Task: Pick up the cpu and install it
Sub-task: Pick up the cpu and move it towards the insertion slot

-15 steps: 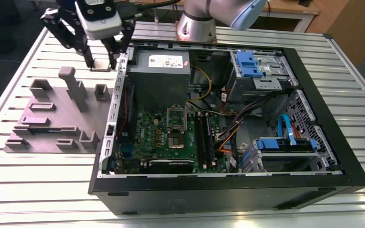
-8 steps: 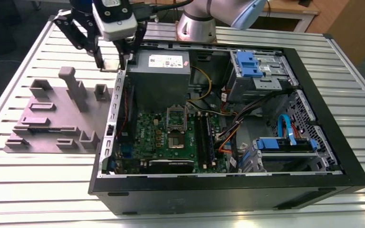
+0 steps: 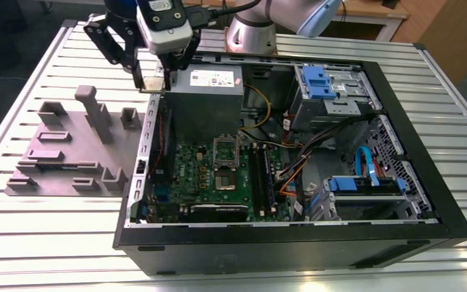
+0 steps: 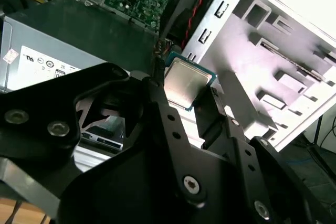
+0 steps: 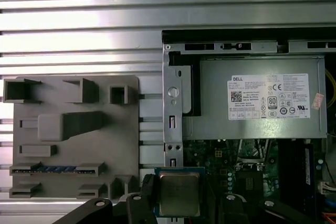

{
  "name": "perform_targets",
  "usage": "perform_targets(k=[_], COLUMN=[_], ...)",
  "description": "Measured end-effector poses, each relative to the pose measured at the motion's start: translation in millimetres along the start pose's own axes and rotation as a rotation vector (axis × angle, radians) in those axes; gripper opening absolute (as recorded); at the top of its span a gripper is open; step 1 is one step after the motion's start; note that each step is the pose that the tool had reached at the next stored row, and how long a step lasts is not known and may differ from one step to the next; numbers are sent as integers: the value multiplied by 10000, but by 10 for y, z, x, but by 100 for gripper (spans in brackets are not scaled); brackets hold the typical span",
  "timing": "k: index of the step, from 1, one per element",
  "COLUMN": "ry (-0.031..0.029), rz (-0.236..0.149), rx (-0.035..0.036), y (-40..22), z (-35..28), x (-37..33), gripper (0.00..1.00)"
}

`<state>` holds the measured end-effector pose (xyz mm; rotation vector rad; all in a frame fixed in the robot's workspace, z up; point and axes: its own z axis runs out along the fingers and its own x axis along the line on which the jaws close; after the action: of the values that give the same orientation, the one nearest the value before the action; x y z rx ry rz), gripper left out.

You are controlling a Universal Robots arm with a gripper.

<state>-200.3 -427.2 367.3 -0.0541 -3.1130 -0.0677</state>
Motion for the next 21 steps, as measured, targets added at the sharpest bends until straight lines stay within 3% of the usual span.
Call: perform_targets(k=[3,9,11,15,21], ry=[0,-1,-1,0,0], rz=[3,6,6,7,7], rx=[0,-1,-1,0,0], y=[-25,-154,-165,-166,-159], z=[3,10,11,10,10], x=[-15,-27,-53,-162,-399], gripper=[47,47,47,47,47])
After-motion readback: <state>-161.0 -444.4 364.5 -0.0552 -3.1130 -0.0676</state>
